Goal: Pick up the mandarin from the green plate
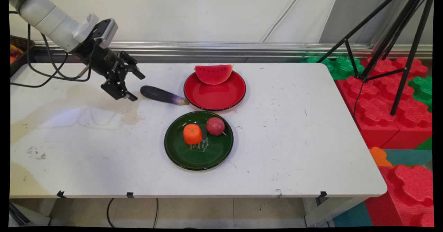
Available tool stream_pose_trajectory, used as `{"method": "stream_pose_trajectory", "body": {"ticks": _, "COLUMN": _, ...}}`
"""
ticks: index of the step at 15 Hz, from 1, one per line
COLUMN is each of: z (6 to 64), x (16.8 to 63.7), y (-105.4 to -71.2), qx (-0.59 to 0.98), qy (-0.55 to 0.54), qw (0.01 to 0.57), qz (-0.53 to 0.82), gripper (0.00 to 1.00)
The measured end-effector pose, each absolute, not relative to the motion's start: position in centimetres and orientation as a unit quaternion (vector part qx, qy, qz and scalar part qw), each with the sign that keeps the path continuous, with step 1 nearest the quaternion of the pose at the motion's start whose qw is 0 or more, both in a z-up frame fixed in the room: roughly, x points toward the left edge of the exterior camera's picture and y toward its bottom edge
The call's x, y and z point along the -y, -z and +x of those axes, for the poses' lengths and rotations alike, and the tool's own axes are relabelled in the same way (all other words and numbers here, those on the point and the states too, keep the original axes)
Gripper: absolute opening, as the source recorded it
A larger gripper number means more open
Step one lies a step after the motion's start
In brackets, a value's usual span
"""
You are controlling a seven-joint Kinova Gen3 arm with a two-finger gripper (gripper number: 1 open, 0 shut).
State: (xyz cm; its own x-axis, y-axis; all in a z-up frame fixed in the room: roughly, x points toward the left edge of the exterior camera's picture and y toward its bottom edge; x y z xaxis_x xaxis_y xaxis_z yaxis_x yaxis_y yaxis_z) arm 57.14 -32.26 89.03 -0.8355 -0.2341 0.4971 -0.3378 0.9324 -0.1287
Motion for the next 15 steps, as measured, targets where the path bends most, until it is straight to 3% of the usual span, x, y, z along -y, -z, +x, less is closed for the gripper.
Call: {"method": "stream_pose_trajectory", "body": {"ticks": 15, "z": 49.9, "x": 27.9, "y": -86.9, "qx": 0.944, "qy": -0.068, "qw": 0.285, "qz": 0.155, "gripper": 1.00}}
